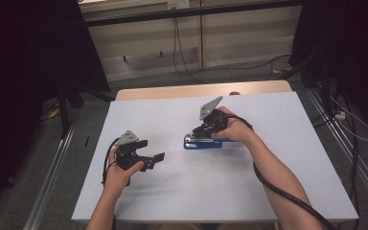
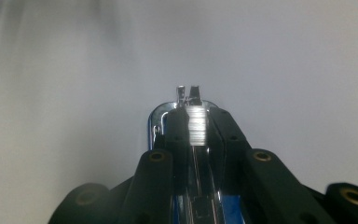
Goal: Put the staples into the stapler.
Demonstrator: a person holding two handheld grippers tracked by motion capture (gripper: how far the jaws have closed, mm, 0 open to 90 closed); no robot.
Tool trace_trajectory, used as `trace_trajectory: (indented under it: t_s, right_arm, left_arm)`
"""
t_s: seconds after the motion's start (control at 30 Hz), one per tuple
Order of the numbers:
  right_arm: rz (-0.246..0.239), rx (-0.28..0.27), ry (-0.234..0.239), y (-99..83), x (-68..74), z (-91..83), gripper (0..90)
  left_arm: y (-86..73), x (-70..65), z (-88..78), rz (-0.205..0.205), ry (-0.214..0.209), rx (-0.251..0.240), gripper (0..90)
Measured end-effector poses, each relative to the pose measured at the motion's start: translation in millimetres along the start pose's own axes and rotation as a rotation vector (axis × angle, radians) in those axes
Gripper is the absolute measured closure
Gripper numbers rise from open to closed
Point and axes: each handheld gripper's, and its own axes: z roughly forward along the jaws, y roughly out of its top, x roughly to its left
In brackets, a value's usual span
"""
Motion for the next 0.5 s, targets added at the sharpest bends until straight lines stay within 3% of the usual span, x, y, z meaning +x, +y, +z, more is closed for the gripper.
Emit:
trace_trajectory:
  t_s: [0.5]
  right_arm:
    - [-0.025, 0.01, 0.018, 2.9, -1.0, 2.4, 79.3]
  left_arm:
    - [-0.7, 1.2, -0.3, -0.006, 0.002, 0.0, 6.1]
